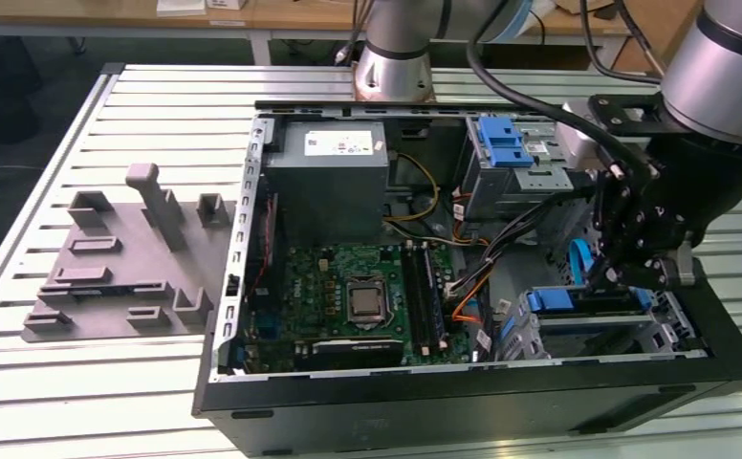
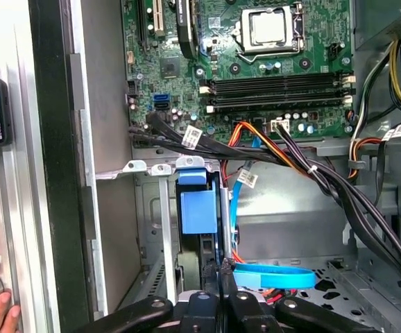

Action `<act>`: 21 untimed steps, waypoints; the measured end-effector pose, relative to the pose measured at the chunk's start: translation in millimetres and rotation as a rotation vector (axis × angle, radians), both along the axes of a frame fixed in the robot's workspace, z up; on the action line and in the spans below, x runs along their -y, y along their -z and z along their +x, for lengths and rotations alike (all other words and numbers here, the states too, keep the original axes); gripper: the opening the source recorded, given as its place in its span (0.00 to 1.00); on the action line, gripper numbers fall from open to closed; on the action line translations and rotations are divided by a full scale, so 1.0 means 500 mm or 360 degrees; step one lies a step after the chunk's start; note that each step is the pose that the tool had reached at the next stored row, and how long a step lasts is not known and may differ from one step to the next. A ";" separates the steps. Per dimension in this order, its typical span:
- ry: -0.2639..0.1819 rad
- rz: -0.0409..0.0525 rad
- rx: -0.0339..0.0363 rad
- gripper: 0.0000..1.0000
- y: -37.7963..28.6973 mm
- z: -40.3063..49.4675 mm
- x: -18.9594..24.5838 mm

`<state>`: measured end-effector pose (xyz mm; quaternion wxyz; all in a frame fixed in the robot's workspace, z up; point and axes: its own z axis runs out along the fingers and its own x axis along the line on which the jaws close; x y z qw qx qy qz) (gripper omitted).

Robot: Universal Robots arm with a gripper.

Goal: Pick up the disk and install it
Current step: 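Insert the second disk wire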

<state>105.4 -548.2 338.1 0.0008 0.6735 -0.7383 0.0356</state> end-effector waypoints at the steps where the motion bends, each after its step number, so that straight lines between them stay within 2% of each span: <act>1: 0.0000 0.0000 0.0000 0.15 0.001 0.000 0.0000; 15: 0.0000 0.0003 0.0000 0.15 0.009 0.006 0.0000; 21: 0.0000 0.0008 0.0000 0.15 0.001 0.006 0.0001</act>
